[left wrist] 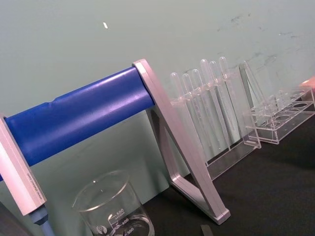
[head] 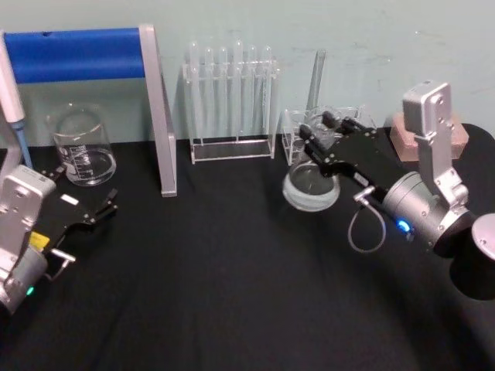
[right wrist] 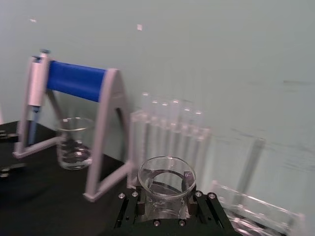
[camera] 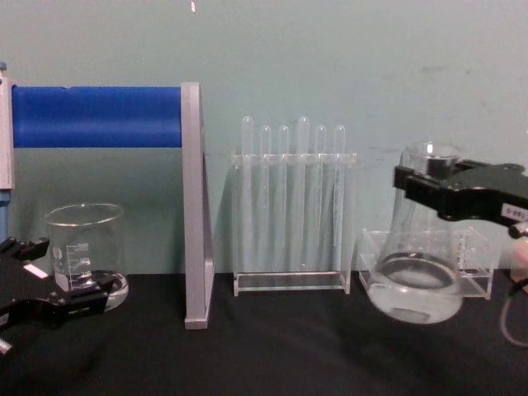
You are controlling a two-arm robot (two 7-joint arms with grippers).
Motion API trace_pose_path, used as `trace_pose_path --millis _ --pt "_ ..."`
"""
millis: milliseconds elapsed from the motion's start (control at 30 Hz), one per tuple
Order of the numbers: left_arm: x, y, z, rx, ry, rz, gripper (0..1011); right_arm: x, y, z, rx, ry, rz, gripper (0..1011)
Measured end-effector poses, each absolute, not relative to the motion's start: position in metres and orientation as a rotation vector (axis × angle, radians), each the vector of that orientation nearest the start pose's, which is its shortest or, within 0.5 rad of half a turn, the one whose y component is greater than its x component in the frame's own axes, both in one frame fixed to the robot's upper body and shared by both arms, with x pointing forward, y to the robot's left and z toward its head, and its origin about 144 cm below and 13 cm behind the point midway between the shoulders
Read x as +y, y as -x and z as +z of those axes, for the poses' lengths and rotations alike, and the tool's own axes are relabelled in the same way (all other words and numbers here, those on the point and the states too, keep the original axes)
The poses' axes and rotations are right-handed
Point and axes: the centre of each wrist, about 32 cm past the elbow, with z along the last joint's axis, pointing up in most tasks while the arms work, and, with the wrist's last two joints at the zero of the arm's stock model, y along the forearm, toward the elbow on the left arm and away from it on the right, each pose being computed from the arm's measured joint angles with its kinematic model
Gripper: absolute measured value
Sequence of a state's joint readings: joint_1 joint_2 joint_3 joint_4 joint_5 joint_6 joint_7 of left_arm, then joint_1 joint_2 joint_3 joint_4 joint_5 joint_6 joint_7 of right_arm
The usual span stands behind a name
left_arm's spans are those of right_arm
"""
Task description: Grasp the erlenmeyer flask with one hand, shake it three times, then place it back.
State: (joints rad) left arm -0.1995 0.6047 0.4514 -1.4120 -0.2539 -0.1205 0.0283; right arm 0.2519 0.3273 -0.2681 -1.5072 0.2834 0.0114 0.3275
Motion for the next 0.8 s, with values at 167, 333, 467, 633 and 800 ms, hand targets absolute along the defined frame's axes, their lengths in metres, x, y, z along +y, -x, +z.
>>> trace_pose_path --millis 167,333,467,633,800 --pt "0.31 -0.489 1.14 -0.285 -0.305 1.248 1001 -0.236 -0.51 1.201 -0.126 -0.003 -0.935 457" --pt "0.31 -0.489 1.14 -0.285 -0.304 1.248 1001 -0.227 -0.505 1.201 -0.117 -0.013 -0.88 457" --pt "0.31 -0.489 1.14 -0.285 -0.304 1.248 1001 -0.224 -0.503 1.201 -0.113 -0.013 -0.861 457" --pt "0.31 -0.489 1.14 -0.285 -0.304 1.248 1001 -0.221 -0.501 1.2 -0.109 -0.012 -0.844 457" --pt "0.31 -0.489 1.14 -0.285 -0.304 1.248 1001 -0.22 -0.501 1.199 -0.105 -0.012 -0.837 457"
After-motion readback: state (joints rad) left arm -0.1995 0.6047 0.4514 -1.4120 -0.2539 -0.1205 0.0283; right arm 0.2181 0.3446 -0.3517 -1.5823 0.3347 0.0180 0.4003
